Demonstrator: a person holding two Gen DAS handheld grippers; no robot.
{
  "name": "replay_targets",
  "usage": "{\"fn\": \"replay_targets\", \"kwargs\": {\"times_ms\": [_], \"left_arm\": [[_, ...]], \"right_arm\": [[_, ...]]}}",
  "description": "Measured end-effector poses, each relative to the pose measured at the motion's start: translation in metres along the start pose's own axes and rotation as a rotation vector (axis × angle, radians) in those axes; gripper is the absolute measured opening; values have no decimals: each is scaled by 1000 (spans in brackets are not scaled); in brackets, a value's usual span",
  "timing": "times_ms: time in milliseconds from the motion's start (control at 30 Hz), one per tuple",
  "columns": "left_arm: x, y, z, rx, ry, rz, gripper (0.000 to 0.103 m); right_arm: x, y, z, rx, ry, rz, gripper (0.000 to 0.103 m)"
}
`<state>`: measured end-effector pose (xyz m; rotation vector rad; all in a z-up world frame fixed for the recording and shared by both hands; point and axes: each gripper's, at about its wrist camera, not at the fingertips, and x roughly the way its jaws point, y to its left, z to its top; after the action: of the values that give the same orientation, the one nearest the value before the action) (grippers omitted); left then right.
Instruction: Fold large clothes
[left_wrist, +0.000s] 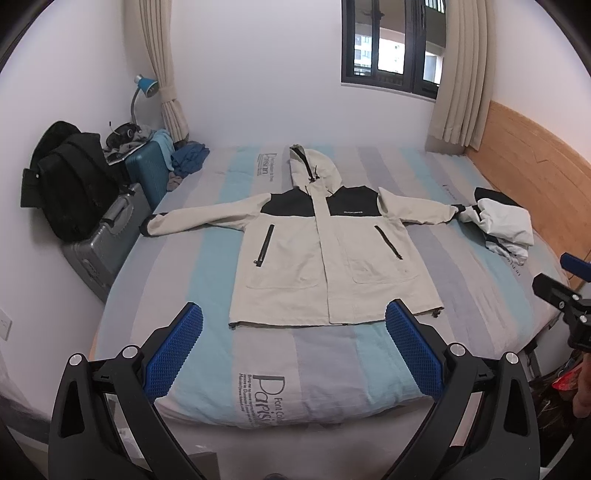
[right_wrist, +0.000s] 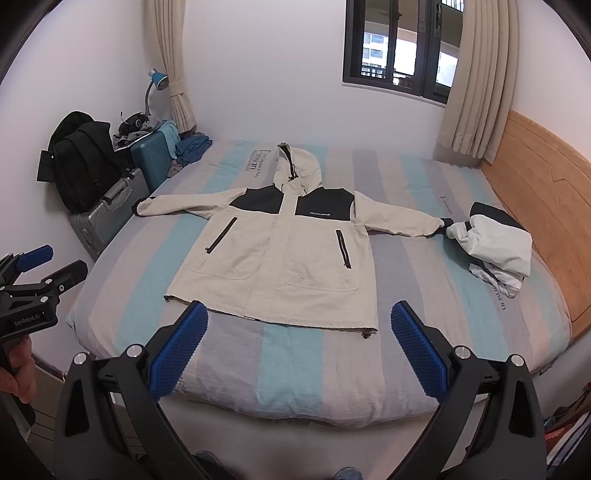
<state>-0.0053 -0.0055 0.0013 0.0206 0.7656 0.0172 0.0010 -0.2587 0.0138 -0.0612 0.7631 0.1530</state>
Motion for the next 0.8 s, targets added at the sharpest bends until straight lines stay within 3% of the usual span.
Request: {"fn": "replay_targets", "kwargs": {"times_ms": [800], "left_arm": [[2,-4,-1,10,-2,-3,97]], "right_arm": [[0,3,2,-11,-5,-1,96]]}}
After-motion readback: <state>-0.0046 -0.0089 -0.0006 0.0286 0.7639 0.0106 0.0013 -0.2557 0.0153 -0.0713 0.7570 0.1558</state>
